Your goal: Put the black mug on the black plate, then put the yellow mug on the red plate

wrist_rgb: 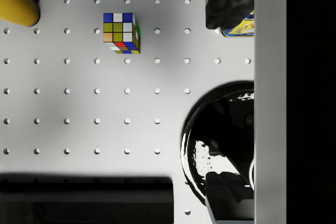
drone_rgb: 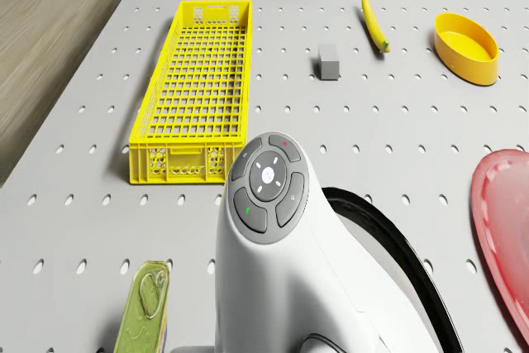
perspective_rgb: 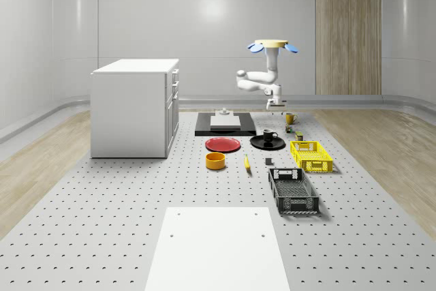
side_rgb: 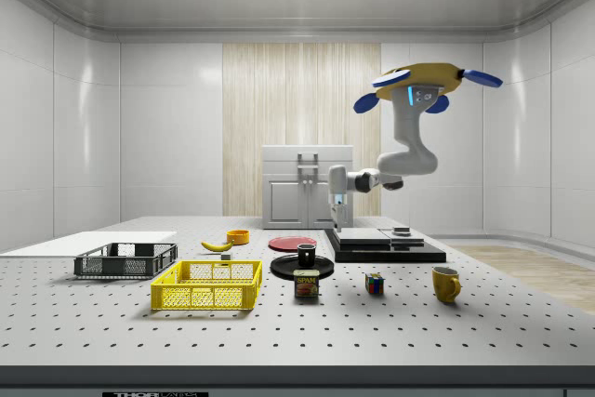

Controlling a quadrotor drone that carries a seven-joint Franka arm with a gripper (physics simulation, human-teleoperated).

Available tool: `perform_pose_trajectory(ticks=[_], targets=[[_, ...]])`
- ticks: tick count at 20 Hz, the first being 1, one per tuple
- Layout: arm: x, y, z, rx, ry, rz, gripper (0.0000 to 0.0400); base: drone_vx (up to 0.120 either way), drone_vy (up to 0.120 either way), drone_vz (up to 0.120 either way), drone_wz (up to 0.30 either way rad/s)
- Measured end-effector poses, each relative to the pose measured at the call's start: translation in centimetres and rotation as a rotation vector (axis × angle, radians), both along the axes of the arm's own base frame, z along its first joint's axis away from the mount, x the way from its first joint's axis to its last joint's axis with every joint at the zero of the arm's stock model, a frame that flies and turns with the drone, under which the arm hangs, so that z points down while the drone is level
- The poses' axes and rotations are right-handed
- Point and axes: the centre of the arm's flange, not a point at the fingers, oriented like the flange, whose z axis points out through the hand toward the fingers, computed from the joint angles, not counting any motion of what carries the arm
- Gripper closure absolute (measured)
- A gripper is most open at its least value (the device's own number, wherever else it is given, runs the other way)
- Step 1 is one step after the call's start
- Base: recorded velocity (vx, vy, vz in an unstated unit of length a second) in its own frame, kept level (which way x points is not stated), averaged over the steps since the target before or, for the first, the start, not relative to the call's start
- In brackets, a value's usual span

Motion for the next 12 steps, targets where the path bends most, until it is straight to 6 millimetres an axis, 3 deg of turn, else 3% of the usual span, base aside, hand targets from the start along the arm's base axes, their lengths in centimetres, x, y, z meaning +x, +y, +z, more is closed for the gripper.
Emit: perform_pose_trajectory(ticks=[12], targets=[[0.00,0.00,0.00,0.000,0.000,0.000,0.0000,-0.120,0.120,0.000,0.000]])
